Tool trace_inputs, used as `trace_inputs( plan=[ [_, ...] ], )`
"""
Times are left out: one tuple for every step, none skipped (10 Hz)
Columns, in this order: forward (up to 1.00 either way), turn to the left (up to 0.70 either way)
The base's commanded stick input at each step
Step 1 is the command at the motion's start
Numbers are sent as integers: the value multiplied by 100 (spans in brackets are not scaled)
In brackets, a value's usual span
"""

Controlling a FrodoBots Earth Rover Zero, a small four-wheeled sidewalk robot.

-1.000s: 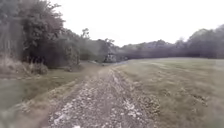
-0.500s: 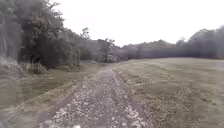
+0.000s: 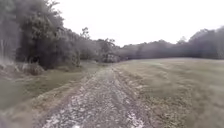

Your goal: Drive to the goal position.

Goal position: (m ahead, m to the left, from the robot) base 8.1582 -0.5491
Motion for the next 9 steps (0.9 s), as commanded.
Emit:
trace_inputs(
  plan=[
    [45,27],
    [45,16],
    [45,0],
    [45,0],
    [45,0],
    [45,0],
    [45,13],
    [45,27],
    [45,27]
  ],
)
